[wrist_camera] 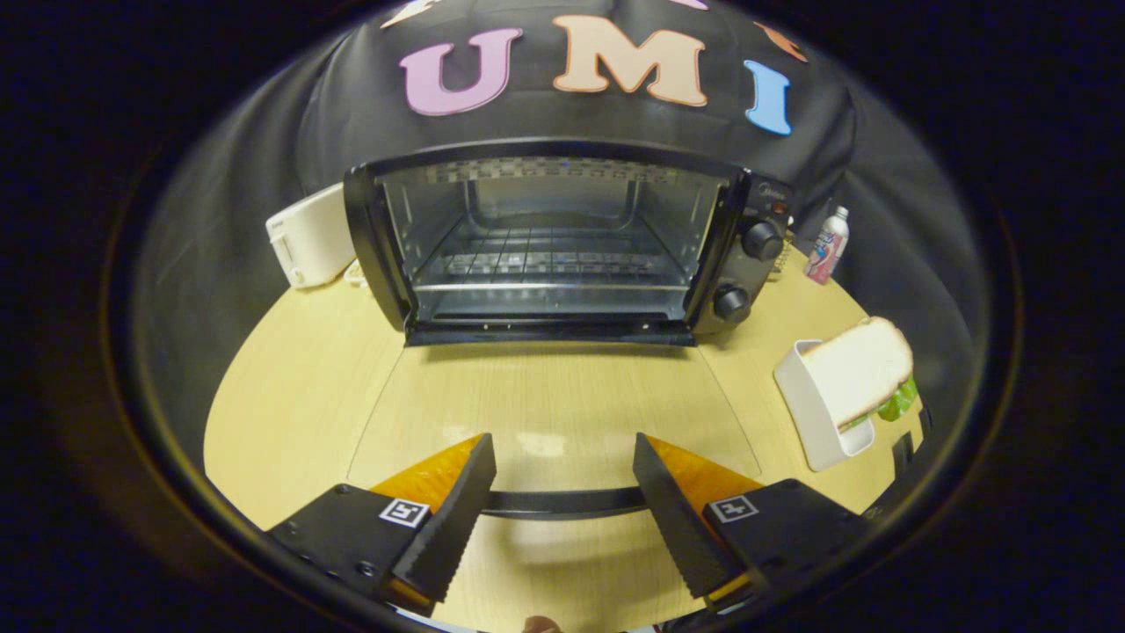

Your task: Open the toaster oven, put the food inside, and close the toaster oven door.

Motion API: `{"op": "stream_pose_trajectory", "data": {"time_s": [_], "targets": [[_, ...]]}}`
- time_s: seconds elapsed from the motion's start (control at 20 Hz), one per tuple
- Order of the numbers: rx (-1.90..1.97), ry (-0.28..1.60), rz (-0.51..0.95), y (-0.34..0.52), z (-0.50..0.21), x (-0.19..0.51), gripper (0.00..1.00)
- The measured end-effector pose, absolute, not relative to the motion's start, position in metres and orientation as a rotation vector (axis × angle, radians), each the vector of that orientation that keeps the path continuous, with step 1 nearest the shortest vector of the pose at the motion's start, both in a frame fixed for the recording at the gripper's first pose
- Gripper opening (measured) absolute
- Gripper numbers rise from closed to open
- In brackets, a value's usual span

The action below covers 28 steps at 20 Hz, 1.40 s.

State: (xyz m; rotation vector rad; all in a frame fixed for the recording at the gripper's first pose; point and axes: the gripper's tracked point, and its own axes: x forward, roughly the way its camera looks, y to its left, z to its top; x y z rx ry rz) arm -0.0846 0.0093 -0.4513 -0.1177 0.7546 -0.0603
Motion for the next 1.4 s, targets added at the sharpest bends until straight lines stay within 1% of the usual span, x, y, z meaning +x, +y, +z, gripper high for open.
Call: {"op": "stream_pose_trajectory", "data": {"time_s": [0.2, 0.35, 0.5, 0.65, 0.8, 0.95, 1.2, 1.4], "targets": [[-0.099, 0.765, -0.066, 0.008, -0.45, -0.084, 0.99], [-0.135, 0.738, -0.072, 0.001, -0.433, -0.077, 1.0], [-0.121, 0.657, -0.086, -0.017, -0.403, -0.061, 1.0], [-0.024, 0.536, -0.133, -0.049, -0.362, -0.042, 1.0], [0.092, 0.417, -0.226, -0.095, -0.324, -0.03, 1.0], [0.151, 0.35, -0.354, -0.159, -0.301, -0.032, 1.0], [0.198, 0.316, -0.538, -0.251, -0.296, -0.052, 0.99], [0.289, 0.34, -0.639, -0.302, -0.323, -0.075, 0.99]]}}
